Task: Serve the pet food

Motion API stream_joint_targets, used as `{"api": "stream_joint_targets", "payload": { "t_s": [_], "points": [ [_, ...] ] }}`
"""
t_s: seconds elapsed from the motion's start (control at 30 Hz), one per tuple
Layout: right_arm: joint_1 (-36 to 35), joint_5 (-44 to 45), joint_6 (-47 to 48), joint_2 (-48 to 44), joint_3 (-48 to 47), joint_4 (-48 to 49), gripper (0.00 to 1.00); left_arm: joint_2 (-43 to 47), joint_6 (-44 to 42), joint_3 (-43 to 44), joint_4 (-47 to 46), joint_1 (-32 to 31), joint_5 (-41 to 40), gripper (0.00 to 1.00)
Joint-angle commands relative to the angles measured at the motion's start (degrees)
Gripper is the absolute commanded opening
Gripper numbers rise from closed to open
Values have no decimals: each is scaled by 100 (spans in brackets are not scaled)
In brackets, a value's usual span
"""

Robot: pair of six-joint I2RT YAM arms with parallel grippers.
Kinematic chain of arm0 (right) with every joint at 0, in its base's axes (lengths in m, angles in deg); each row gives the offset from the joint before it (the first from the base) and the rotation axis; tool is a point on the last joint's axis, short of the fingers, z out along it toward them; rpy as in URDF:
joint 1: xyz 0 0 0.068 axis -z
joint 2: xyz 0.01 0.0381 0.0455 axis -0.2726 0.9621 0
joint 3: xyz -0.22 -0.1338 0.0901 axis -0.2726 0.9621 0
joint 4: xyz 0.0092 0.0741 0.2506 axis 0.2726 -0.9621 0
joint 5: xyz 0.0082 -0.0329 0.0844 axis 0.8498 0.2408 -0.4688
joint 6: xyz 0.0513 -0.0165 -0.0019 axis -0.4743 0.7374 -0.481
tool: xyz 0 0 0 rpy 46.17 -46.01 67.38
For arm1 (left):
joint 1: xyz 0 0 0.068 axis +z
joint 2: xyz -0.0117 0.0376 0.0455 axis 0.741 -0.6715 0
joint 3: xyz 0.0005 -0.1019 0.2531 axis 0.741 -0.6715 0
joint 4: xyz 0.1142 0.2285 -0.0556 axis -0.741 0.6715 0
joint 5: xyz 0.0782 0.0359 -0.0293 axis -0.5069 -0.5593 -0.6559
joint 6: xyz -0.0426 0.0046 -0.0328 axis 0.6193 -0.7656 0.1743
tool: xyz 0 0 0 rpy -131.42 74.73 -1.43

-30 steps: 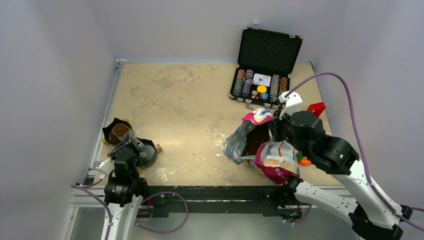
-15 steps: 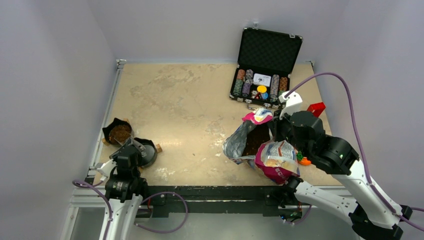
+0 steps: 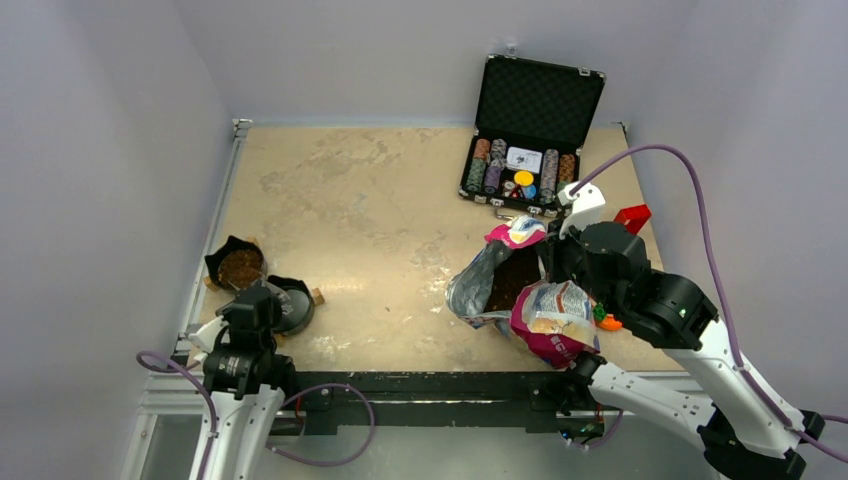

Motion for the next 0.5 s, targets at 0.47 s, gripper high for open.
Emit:
{"api": "stream_joint_targets", "payload": {
  "t_s": [0.47],
  "points": [
    [55, 82, 16, -125, -53, 634, 0, -834, 2368, 881, 1088, 20, 127, 0]
  ]
}}
